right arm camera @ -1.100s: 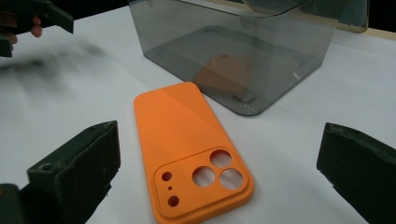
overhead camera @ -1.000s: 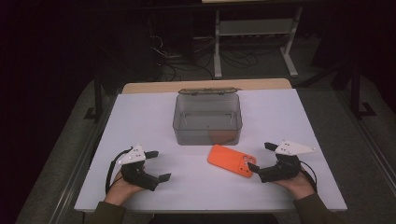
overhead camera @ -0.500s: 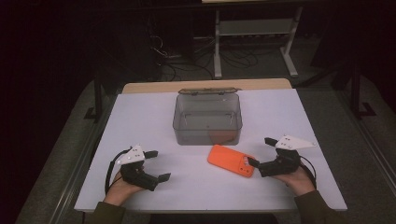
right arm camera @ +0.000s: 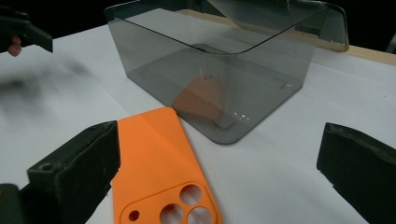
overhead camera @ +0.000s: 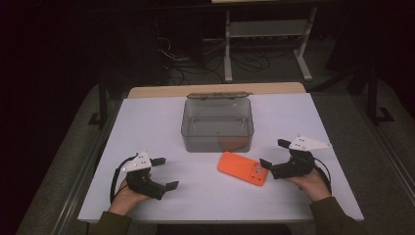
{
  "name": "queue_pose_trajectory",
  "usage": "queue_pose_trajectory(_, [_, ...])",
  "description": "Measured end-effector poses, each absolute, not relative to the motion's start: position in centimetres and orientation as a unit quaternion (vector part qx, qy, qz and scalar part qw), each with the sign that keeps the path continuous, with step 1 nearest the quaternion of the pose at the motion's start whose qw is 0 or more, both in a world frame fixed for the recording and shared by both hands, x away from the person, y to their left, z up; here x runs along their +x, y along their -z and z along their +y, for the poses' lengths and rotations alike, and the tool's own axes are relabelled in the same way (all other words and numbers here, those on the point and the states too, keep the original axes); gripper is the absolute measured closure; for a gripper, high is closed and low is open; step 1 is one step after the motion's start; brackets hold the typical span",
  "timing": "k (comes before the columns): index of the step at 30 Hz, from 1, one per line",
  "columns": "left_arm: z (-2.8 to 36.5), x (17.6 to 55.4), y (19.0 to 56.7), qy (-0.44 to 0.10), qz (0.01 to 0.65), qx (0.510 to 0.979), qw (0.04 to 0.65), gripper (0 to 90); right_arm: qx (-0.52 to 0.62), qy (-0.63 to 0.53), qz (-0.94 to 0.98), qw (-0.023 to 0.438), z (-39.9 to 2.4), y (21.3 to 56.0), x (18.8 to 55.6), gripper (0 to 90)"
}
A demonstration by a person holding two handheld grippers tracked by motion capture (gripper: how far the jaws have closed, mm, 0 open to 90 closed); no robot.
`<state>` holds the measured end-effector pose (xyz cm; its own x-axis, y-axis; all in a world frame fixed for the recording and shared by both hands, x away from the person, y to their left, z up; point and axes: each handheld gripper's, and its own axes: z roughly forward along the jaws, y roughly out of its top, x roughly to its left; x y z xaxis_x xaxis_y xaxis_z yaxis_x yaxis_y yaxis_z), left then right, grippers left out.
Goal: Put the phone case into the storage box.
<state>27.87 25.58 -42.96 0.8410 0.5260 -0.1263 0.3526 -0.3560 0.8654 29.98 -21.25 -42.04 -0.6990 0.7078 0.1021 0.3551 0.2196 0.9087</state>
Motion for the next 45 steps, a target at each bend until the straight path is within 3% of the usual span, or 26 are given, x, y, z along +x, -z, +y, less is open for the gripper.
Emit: queue_pose_trajectory(45, [25.3, 28.0, 43.0, -0.076, 0.266, 0.819, 0.502, 0.0, 0.314, -0.504, 0.795, 0.130, -20.4, 40.1, 32.6, 0.0])
